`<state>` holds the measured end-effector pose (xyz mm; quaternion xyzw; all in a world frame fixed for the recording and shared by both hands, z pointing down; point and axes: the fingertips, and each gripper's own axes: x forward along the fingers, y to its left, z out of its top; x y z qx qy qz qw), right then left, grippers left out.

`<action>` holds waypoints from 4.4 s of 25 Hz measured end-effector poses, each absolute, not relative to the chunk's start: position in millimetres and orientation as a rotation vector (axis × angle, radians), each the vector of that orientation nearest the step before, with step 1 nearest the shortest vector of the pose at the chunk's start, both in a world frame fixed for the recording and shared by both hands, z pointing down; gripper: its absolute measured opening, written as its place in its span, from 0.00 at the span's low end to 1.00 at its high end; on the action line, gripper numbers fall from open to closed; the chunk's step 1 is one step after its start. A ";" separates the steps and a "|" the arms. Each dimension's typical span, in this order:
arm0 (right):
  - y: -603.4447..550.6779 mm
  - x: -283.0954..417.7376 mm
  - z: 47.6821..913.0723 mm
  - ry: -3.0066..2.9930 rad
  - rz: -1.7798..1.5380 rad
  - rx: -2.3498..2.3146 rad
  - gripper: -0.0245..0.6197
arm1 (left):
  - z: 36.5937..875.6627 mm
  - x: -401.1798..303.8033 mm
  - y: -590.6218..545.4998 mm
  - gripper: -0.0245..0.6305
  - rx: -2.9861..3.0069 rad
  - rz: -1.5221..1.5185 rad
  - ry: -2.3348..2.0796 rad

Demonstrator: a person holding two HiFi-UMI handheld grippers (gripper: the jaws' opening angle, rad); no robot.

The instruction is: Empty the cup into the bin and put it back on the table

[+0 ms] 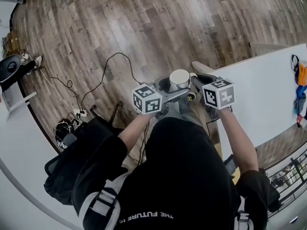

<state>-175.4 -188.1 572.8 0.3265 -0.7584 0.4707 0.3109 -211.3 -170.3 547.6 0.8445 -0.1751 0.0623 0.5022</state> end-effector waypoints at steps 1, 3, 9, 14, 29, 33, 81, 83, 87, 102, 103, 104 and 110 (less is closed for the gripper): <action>-187.9 -175.6 574.5 -2.000 1.243 0.860 0.11 | 549.1 -211.4 -170.1 0.60 2.039 0.149 -0.425; -188.1 -175.7 576.6 -1.997 1.240 0.856 0.11 | 551.1 -211.4 -169.8 0.60 2.038 0.150 -0.428; -191.0 -178.8 573.9 -1.994 1.228 0.850 0.11 | 548.5 -214.4 -172.5 0.60 2.034 0.140 -0.432; -190.2 -182.2 574.1 -1.991 1.217 0.835 0.11 | 549.1 -217.5 -170.6 0.60 2.026 0.138 -0.440; -191.4 -188.7 577.3 -1.980 1.227 0.827 0.11 | 551.6 -223.9 -172.4 0.60 2.013 0.143 -0.447; -191.7 -188.7 580.8 -1.980 1.227 0.826 0.11 | 554.8 -223.8 -172.5 0.60 2.011 0.145 -0.453; 88.7 210.2 338.0 -1.613 0.411 2.552 0.11 | 329.4 166.4 74.0 0.60 2.876 0.085 1.141; 100.9 216.2 342.4 -1.585 0.416 2.586 0.11 | 333.2 172.9 85.9 0.60 2.879 0.089 1.185; 122.7 222.6 361.1 -1.553 0.457 2.629 0.11 | 349.6 179.9 107.5 0.60 2.888 0.121 1.250; 121.4 290.9 553.1 -1.425 0.778 2.633 0.11 | 543.3 248.2 101.9 0.60 2.837 0.537 1.344; 123.2 290.2 555.5 -1.423 0.785 2.628 0.11 | 546.0 247.4 103.7 0.60 2.833 0.547 1.343; 124.5 289.3 557.2 -1.421 0.788 2.623 0.11 | 548.3 246.4 105.0 0.60 2.829 0.555 1.341; 127.4 282.0 575.3 -1.399 0.815 2.623 0.11 | 566.7 239.3 107.4 0.60 2.811 0.574 1.367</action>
